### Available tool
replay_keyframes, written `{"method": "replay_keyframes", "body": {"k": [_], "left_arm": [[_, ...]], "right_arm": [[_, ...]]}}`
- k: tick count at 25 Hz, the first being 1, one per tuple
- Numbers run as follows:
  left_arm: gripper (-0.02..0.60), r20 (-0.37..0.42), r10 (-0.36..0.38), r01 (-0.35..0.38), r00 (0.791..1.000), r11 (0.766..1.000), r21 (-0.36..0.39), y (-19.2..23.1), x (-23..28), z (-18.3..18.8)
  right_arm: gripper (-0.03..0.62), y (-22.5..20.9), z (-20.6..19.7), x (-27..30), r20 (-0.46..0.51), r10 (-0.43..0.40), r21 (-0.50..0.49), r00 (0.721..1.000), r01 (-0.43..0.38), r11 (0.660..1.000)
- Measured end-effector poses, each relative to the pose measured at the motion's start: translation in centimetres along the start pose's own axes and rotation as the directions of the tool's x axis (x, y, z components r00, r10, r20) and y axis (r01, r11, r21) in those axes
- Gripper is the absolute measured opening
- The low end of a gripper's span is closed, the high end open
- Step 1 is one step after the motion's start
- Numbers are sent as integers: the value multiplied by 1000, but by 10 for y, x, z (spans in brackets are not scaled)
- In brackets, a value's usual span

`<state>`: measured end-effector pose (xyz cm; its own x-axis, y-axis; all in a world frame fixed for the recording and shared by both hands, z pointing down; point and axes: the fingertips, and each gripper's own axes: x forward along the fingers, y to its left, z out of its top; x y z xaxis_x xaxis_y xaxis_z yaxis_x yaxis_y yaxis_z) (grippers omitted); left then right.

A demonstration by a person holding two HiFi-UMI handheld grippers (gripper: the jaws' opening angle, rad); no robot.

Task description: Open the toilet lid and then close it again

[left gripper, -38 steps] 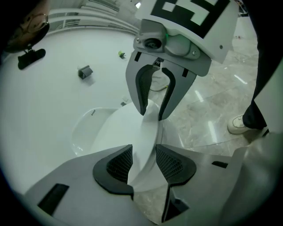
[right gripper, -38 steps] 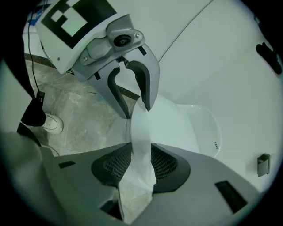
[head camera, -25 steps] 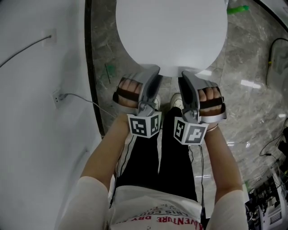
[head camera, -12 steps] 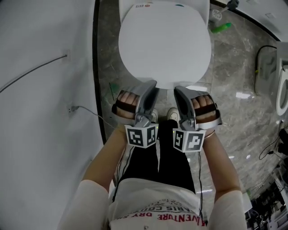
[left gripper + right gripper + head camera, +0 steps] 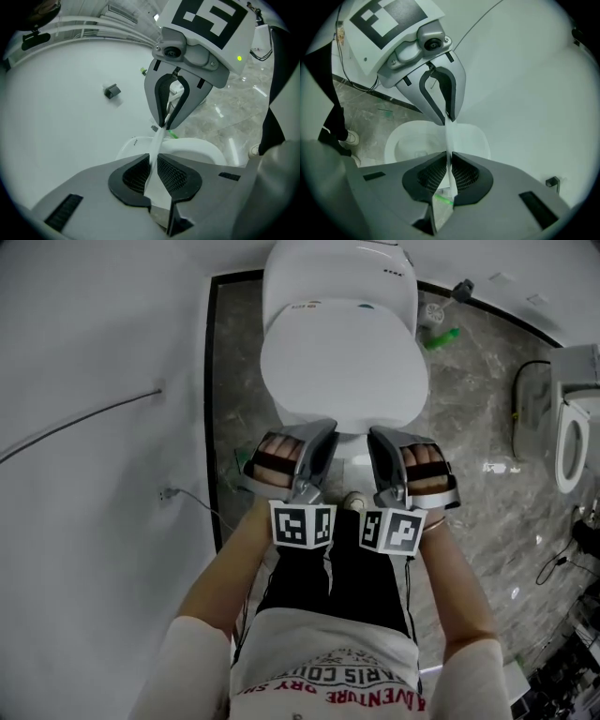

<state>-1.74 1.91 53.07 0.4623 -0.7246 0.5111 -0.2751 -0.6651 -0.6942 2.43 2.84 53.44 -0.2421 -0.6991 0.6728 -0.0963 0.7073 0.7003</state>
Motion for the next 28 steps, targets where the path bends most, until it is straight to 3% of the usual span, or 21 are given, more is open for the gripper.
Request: {"method": "replay_keyframes", "body": {"k": [6, 14, 23, 28], "left_arm": [[58, 15, -5, 5, 1000, 1000, -19, 50, 8, 14], [58, -15, 5, -5, 1000, 1000, -10, 117, 30, 27], [49, -45, -29, 34, 999, 993, 113, 179, 58, 36], [49, -77, -44, 51, 996, 995, 87, 218, 83, 39]], "right_arm": [[35, -53, 4, -1, 3, -36, 48, 999, 36, 998], [32, -124, 6, 8, 64, -2, 76, 998, -2, 997], [29, -193, 6, 26, 103, 48, 54, 994, -54, 997], [29, -235, 2, 44, 137, 71, 91, 988, -84, 992]]}}
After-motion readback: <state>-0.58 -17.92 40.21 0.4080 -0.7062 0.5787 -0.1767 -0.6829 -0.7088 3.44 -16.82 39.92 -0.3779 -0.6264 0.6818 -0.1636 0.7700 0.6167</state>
